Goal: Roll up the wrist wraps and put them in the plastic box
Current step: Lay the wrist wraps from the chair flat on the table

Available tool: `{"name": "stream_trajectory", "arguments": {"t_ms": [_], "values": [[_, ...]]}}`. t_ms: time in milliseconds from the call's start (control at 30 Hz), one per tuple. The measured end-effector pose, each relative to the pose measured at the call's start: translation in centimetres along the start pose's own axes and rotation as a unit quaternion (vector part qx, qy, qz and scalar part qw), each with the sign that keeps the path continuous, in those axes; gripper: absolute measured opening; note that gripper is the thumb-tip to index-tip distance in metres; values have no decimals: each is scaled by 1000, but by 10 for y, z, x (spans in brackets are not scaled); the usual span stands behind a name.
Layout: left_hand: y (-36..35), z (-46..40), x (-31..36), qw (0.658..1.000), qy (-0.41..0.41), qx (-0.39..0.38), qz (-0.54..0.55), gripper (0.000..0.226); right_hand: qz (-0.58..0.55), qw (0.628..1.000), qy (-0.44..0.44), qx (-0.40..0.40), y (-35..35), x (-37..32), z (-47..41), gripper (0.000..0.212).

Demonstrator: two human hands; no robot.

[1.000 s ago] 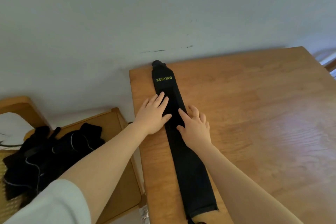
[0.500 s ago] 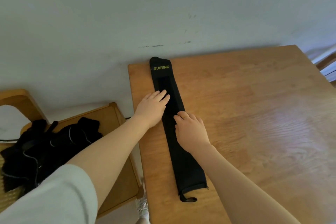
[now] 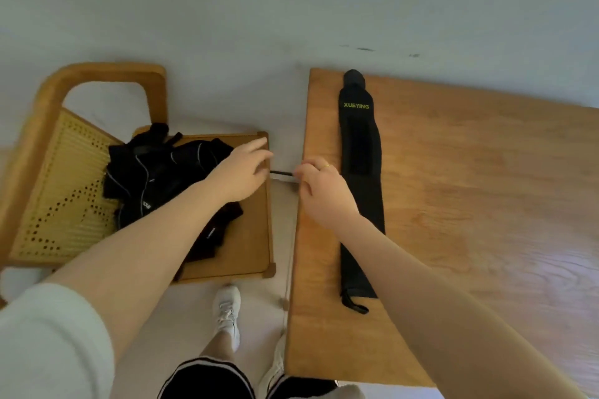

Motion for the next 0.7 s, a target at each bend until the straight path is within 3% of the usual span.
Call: {"name": "stream_trajectory", "arguments": {"t_ms": [133,233,433,700], "values": [[37,37,-85,996,91,21,-2,40,-20,995,79,-57,-40,-77,-20,30],[60,53,-142,990,138,37,-1,38,-35,991,86,-100,-77,-111,-42,29],[91,51,-247,981,193,5,-9,38,-113,973,-49,-196,-174,-126,-100,27],[105,17,-338,979,201,-29,13,39,-184,916,-194,-300,-287,-150,-148,34]]}}
Point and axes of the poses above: each hand's wrist, its own z-axis away from the middle knuckle, its own y-axis out of the back of the hand, x = y × z, the point moved 10 cm from there along -z, towards the middle knuckle, and after that the axes turned 11 degrees about z, right-handed, at the moved point
